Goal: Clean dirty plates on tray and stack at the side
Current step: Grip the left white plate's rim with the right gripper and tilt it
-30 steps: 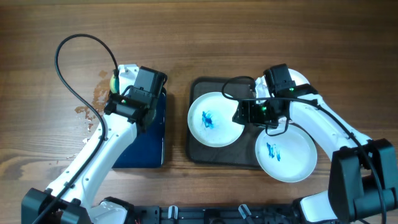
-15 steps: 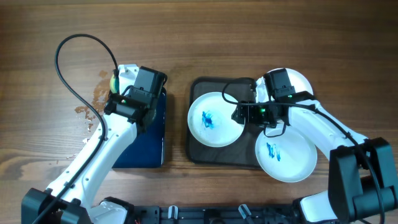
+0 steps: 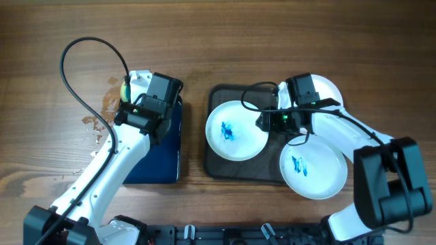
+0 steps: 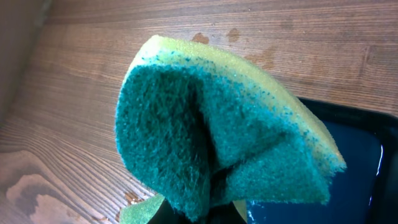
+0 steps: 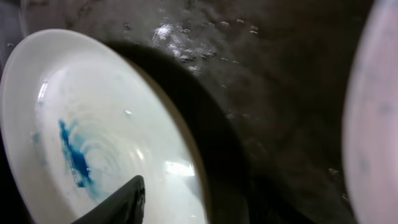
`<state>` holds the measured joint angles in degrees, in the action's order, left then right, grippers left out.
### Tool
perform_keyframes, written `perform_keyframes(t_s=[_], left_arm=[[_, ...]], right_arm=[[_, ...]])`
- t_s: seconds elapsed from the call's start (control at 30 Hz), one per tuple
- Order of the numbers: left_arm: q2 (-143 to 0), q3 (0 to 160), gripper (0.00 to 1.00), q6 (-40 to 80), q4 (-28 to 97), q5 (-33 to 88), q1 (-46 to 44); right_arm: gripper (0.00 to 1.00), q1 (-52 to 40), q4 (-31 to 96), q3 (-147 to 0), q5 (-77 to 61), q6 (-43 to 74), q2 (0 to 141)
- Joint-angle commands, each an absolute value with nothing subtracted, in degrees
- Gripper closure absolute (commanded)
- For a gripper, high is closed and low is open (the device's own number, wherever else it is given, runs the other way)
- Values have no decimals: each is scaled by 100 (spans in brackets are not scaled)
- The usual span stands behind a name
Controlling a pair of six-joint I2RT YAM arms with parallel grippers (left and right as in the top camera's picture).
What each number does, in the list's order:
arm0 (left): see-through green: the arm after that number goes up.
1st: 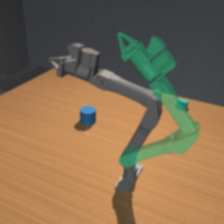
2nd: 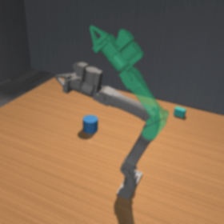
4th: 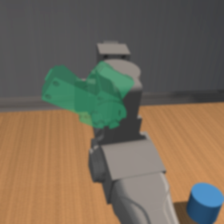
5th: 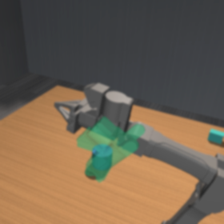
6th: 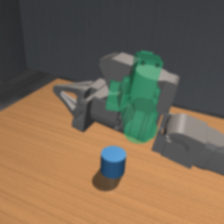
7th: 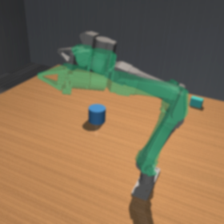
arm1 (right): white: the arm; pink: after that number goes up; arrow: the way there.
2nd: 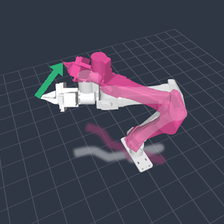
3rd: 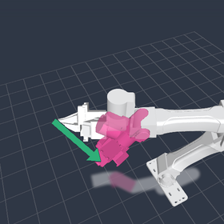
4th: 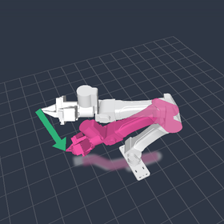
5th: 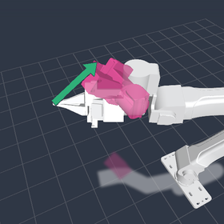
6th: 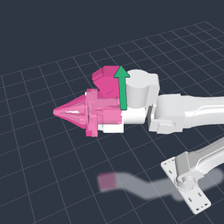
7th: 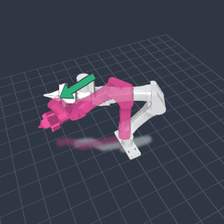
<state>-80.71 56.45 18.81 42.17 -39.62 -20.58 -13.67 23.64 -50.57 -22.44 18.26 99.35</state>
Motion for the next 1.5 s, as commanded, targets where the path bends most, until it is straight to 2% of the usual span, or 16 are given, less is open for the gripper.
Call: perform_keyframes(t_s=[0.0, 0.07, 0.1, 0.13, 0.17, 0.3, 0.73, 0.93, 1.2, 1.47], left_arm=[[-7961, 5647, 96, 1999, 4200, -4165, -2078], [-7961, 5647, 96, 1999, 4200, -4165, -2078], [-7961, 5647, 96, 1999, 4200, -4165, -2078], [-7961, 5647, 96, 1999, 4200, -4165, -2078], [-7961, 5647, 96, 1999, 4200, -4165, -2078], [-7961, 5647, 96, 1999, 4200, -4165, -2080], [-7961, 5647, 96, 2001, 4198, -3927, -2080], [-7961, 5647, 96, 2001, 4195, -3793, -2080], [-7961, 5647, 96, 2023, 4195, -3437, -2078], [-7961, 5647, 96, 2322, 3929, -947, -2078]], right_arm=[[57, -1393, 2453, -4899, -2080, 1817, 10429], [61, -1393, 2458, -4899, -2080, 1822, 10429], [70, -1393, 2469, -4899, -2080, 1820, 10429], [85, -1393, 2488, -4899, -2078, 1822, 10429], [89, -1393, 2512, -4899, -2078, 1831, 10429], [96, -1391, 2646, -4899, -2075, 1865, 10427], [96, -1393, 2729, -4917, -1949, 1796, 10398], [96, -1393, 3192, -5057, -996, 1664, 9782], [96, -1393, 3177, -5057, -1072, 1658, 9727], [96, -1393, 3179, -5057, -1100, 1673, 9727]])
